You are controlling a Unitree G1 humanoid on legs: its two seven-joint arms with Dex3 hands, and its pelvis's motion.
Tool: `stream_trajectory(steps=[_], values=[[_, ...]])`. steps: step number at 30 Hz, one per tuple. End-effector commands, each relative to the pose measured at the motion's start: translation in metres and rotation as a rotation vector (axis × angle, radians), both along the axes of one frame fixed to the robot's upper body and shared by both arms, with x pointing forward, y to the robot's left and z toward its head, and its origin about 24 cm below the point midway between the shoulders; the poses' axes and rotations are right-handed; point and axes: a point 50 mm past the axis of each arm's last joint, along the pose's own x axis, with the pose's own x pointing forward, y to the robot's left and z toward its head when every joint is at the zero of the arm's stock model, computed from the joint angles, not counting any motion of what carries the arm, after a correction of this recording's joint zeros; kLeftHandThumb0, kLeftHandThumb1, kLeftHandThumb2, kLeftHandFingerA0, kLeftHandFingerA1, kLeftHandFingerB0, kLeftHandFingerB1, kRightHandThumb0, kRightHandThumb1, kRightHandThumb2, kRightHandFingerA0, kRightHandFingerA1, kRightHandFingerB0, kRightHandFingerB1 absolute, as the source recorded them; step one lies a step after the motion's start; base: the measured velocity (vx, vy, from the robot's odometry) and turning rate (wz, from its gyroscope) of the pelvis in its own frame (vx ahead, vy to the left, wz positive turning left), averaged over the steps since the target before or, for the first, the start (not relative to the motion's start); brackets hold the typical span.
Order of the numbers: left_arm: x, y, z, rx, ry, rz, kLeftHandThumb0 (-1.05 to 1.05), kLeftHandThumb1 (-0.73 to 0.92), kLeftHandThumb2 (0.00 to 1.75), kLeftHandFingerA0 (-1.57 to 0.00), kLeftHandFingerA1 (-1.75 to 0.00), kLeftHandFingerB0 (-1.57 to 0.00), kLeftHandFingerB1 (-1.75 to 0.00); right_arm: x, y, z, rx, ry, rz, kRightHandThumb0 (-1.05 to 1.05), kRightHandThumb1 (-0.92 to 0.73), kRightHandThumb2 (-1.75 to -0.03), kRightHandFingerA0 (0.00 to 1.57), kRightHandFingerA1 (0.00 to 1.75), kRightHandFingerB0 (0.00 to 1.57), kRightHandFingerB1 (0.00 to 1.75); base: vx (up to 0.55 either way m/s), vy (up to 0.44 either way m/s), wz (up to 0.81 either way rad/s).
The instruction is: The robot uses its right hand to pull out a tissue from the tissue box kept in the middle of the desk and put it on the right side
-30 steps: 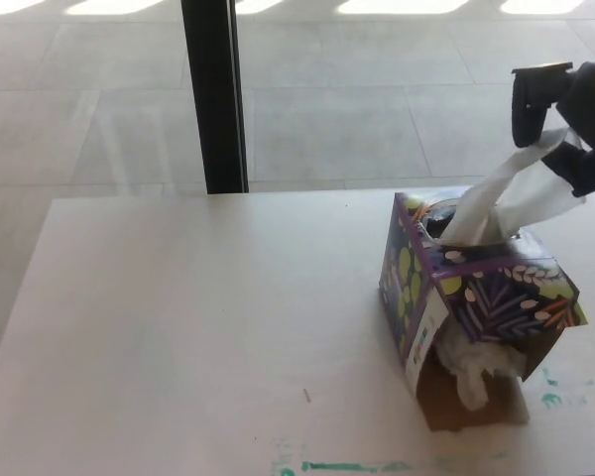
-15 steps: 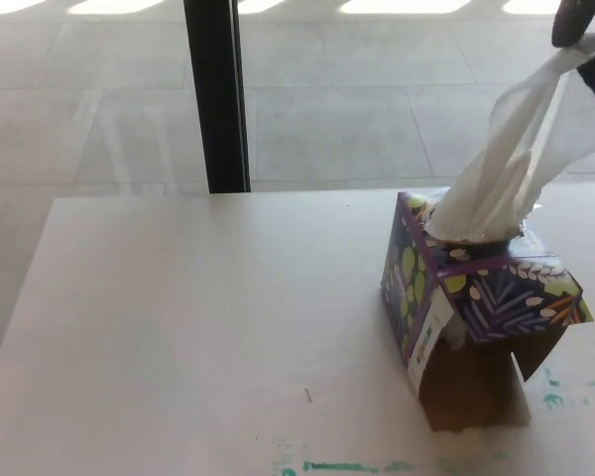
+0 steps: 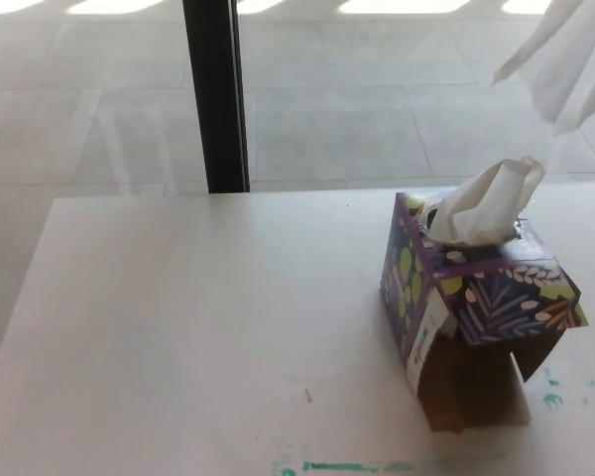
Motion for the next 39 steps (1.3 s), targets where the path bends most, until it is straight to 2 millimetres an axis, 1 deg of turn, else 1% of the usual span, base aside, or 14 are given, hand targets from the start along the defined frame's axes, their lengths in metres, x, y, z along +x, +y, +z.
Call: stream_trajectory(steps=[1, 4, 6, 7, 8, 10, 13, 14, 15, 17, 23, 24, 27, 39], values=[[-0.008, 0.013, 0.013, 0.098, -0.030, 0.016, -1.05, 0.89, 0.91, -0.92, -1.31, -0.50, -1.47, -0.043, -0.039, 0.069, 0.082, -0.426, -0.149, -0.33, -0.44, -1.17, 1.32, 1.46, 1.05, 1.31, 0.00, 0.000, 0.00], [-0.009, 0.012, 0.013, 0.099, -0.026, 0.008, -1.05, 0.90, 0.92, -0.86, -1.33, -0.47, -1.48, -0.048, -0.044, 0.075, 0.075, -0.448, -0.150, -0.25, -0.44, -1.16, 1.05, 1.75, 0.77, 1.69, 0.00, 0.000, 0.00], [-0.009, 0.012, 0.013, 0.093, -0.034, 0.015, -1.05, 0.89, 0.91, -0.87, -1.33, -0.47, -1.47, -0.050, -0.047, 0.078, 0.076, -0.458, -0.183, -0.34, -0.48, -1.10, 1.31, 1.40, 0.92, 1.05, 0.00, 0.000, 0.00], [-0.009, 0.012, 0.013, 0.094, -0.034, 0.015, -1.05, 0.89, 0.91, -0.87, -1.33, -0.47, -1.47, -0.051, -0.048, 0.079, 0.070, -0.471, -0.196, -0.34, -0.48, -1.10, 1.31, 1.40, 0.92, 1.05, 0.00, 0.000, 0.00], [-0.009, 0.012, 0.013, 0.095, -0.034, 0.015, -1.05, 0.90, 0.91, -0.88, -1.32, -0.47, -1.47, -0.053, -0.051, 0.079, 0.064, -0.475, -0.201, -0.21, -0.48, -1.02, 1.22, 1.70, 0.88, 1.27, 0.00, 0.000, 0.00], [-0.008, 0.012, 0.013, 0.104, -0.025, 0.006, -1.05, 0.90, 0.92, -0.90, -1.32, -0.47, -1.48, -0.054, -0.057, 0.079, 0.039, -0.416, -0.223, -0.27, -0.46, -1.14, 1.00, 1.75, 0.78, 1.64, 0.00, 0.000, 0.00], [-0.009, 0.013, 0.013, 0.097, -0.030, 0.020, -1.05, 0.90, 0.91, -0.87, -1.32, -0.47, -1.46, -0.052, -0.060, 0.071, -0.025, -0.342, -0.224, -0.33, -0.48, -1.18, 1.26, 1.39, 1.00, 1.21, 0.00, 0.000, 0.00], [-0.009, 0.013, 0.013, 0.100, -0.032, 0.017, -1.05, 0.90, 0.91, -0.89, -1.31, -0.48, -1.45, -0.046, -0.062, 0.057, -0.061, -0.195, -0.187, -0.27, -0.44, -1.26, 1.01, 1.75, 0.81, 1.55, 0.00, 0.000, 0.00], [-0.009, 0.013, 0.013, 0.100, -0.031, 0.016, -1.05, 0.90, 0.91, -0.86, -1.32, -0.46, -1.43, -0.042, -0.062, 0.050, -0.107, -0.097, -0.212, -0.26, -0.23, -1.04, 1.34, 1.25, 1.20, 1.09, 0.00, 0.000, 0.00], [-0.008, 0.013, 0.013, 0.096, -0.035, 0.014, -1.05, 0.89, 0.92, -0.88, -1.32, -0.48, -1.46, -0.038, -0.063, 0.032, -0.174, 0.059, -0.218, -0.23, -0.50, -1.12, 0.96, 1.63, 0.87, 1.28, 0.00, 0.000, 0.00], [-0.005, 0.011, 0.012, 0.087, -0.045, 0.015, -1.05, 0.90, 0.92, -0.89, -1.32, -0.47, -1.46, -0.028, -0.060, -0.058, -0.272, 0.492, -0.179, -0.23, -0.52, -0.79, 0.87, 1.65, 0.80, 1.37, 0.00, 0.000, 0.00], [-0.006, 0.011, 0.012, 0.085, -0.044, 0.014, -1.05, 0.90, 0.92, -0.88, -1.32, -0.45, -1.46, -0.027, -0.062, -0.092, -0.296, 0.563, -0.159, -0.19, -0.54, -0.73, 0.89, 1.53, 0.91, 0.89, 0.00, 0.000, 0.00], [-0.003, 0.010, 0.011, 0.084, -0.047, 0.017, -1.05, 0.89, 0.92, -0.87, -1.33, -0.49, -1.47, -0.032, -0.063, -0.141, -0.241, 0.724, -0.080, -0.17, -0.65, -0.86, 0.78, 1.71, 0.71, 1.49, 0.00, 0.000, 0.00], [0.005, 0.010, 0.013, 0.081, -0.079, 0.005, -1.05, 0.90, 0.91, -0.83, -1.34, -0.44, -1.46, -0.067, -0.057, -0.255, -0.297, 1.203, 0.035, -0.15, -0.70, -0.67, 0.87, 1.75, 0.61, 1.50, 0.00, 0.000, 0.00]])
